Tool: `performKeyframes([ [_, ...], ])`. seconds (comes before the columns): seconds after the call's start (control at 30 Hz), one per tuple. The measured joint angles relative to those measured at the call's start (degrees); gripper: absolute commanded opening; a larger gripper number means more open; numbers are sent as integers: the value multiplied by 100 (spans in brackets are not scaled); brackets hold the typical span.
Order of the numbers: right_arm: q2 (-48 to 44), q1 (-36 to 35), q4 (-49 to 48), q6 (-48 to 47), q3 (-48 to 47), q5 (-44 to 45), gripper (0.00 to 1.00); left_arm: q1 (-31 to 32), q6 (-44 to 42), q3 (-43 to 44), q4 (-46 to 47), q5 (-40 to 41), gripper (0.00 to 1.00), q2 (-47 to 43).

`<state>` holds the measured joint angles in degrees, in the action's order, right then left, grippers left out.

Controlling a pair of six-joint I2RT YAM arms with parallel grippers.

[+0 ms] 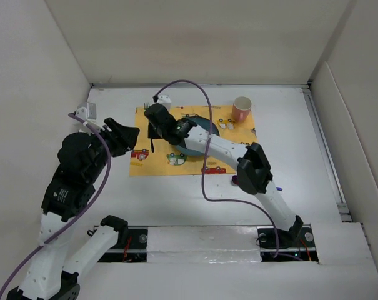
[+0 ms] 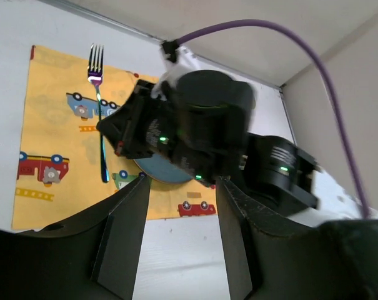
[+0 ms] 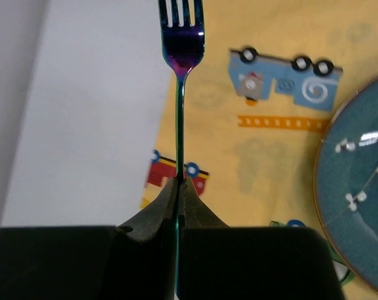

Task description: Set the dinner table for one person

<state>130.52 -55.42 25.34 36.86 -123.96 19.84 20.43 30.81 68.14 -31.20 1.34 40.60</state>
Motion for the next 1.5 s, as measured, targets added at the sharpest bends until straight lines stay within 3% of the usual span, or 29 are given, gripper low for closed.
performKeyframes([
  [0.23,975,72,658,505,-164,122,0,94,55,-127,-4,-142,43,7],
  [0.73,1172,282,767,850,-157,122,0,170,59,-251,-2,-166,43,4],
  [0.77,1222,282,769,870,-157,118,3,170,61,-256,-2,-168,43,4],
  [0.97,1340,284,745,975,-199,76,38,170,96,-260,4,-175,43,4],
  [1.1,1292,302,699,986,-179,-68,49,170,120,-313,9,-199,43,15],
  [1.23,778,323,549,776,358,-372,51,170,131,-328,57,-260,43,50],
  [1.27,466,334,476,684,662,-437,49,170,131,-332,87,-275,43,68],
  [1.3,98,339,444,584,994,-490,33,170,129,-343,133,-289,42,87],
  [1.4,-1449,435,109,326,2352,-636,0,170,125,-472,273,-363,34,125],
  [1.43,-2065,527,59,291,2852,-678,0,170,103,-540,326,-411,25,138],
  [1.5,-3101,763,-219,387,3742,-763,0,170,15,-686,409,-577,16,216],
])
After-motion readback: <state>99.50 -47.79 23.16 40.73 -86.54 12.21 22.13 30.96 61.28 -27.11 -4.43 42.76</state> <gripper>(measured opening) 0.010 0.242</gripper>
